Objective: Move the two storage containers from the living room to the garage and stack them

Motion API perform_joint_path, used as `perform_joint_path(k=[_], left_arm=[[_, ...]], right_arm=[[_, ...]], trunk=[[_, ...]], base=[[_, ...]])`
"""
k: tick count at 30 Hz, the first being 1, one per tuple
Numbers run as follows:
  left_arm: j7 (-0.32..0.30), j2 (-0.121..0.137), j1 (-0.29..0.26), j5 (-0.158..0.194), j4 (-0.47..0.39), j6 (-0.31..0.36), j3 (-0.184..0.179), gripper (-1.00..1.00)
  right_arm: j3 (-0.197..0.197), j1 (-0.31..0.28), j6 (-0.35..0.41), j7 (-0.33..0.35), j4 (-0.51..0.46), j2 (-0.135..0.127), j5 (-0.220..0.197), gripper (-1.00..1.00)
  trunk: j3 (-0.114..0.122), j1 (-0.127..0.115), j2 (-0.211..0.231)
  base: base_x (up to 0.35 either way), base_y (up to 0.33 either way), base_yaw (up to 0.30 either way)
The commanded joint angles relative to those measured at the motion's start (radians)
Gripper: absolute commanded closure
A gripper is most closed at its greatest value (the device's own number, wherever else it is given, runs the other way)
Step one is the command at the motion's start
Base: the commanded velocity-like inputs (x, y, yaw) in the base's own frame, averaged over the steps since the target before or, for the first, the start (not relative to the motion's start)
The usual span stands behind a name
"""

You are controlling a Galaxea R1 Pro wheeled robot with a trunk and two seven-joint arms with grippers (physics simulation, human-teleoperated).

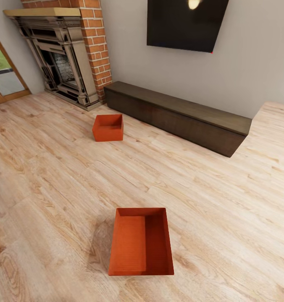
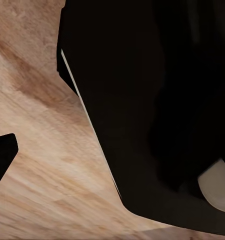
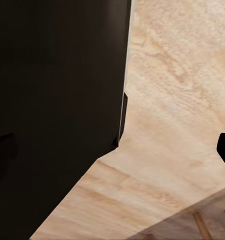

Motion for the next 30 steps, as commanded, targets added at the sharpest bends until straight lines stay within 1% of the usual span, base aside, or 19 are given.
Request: perform_joint_path(k=[1,7,9,10,11,13,14,17,19,21,23,25,26,27,30], left_arm=[[0.000,0.000,0.000,0.003,-0.001,-0.003,0.005,-1.00],[-0.005,0.023,0.000,-0.004,-0.034,-0.003,0.004,-1.00],[-0.009,0.027,0.000,-0.004,-0.082,0.002,0.004,-1.00],[-0.008,0.027,0.000,0.001,-0.133,0.009,0.005,-1.00],[-0.007,0.027,0.000,0.002,-0.149,0.010,0.005,-1.00],[-0.003,0.025,0.000,0.006,-0.209,0.015,0.007,-1.00],[-0.001,0.025,0.000,0.007,-0.257,0.021,0.007,-1.00],[0.000,0.023,-0.002,0.008,-0.322,0.038,0.007,-1.00],[0.002,0.024,-0.005,0.008,-0.363,0.067,0.007,-1.00],[0.003,0.026,-0.008,0.008,-0.371,0.090,0.007,-1.00],[0.008,0.026,-0.017,0.007,-0.375,0.107,0.007,-1.00],[0.030,0.024,-0.034,0.004,-0.388,0.120,0.007,-1.00],[0.056,0.022,-0.060,0.002,-0.386,0.129,0.007,-1.00],[0.067,0.022,-0.077,0.002,-0.381,0.137,0.007,-1.00],[0.080,0.021,-0.110,-0.003,-0.379,0.180,0.006,-1.00]], right_arm=[[0.009,-0.001,-0.006,-0.001,0.003,0.000,-0.010,-1.00],[0.008,-0.001,-0.004,-0.002,0.002,0.007,-0.004,-1.00],[0.005,-0.002,0.014,0.000,-0.017,0.008,-0.009,-1.00],[0.002,-0.001,0.055,0.001,-0.062,0.008,-0.014,-1.00],[0.001,-0.001,0.070,0.000,-0.079,0.008,-0.016,-1.00],[-0.005,0.000,0.129,0.000,-0.158,0.009,-0.023,-1.00],[-0.008,0.000,0.153,-0.001,-0.213,0.010,-0.031,-1.00],[-0.010,0.001,0.165,-0.002,-0.273,0.010,-0.037,-1.00],[-0.011,-0.004,0.170,-0.003,-0.307,0.010,-0.041,-1.00],[-0.011,-0.020,0.175,-0.003,-0.318,0.010,-0.043,-1.00],[-0.011,-0.049,0.179,-0.003,-0.323,0.010,-0.043,-1.00],[-0.012,-0.103,0.184,-0.004,-0.320,0.010,-0.041,-1.00],[-0.012,-0.139,0.187,-0.006,-0.314,0.010,-0.040,-1.00],[-0.012,-0.154,0.186,-0.008,-0.309,0.010,-0.039,-1.00],[-0.009,-0.179,0.185,-0.021,-0.293,0.012,-0.035,-1.00]], trunk=[[-0.001,0.000,0.000],[-0.001,0.000,0.000],[-0.001,0.000,0.000],[-0.001,0.000,0.000],[-0.001,0.000,0.000],[-0.001,0.000,0.000],[-0.001,0.000,0.000],[-0.001,0.000,0.000],[-0.001,0.000,0.000],[-0.001,0.000,0.000],[-0.001,0.000,0.000],[-0.001,0.000,0.000],[-0.001,0.000,0.000],[-0.001,0.000,0.000],[-0.001,0.000,0.000]], base=[[0.000,0.000,0.000],[0.000,0.000,0.000],[0.000,0.000,0.000],[0.000,0.000,0.000],[0.000,0.000,0.000],[0.000,0.000,0.000],[0.000,0.000,0.000],[0.000,0.000,0.000],[0.000,0.000,0.000],[0.000,0.000,0.000],[0.000,0.000,0.000],[0.000,0.000,0.000],[0.000,0.000,0.000],[0.000,0.000,0.000],[0.000,0.000,0.000]])
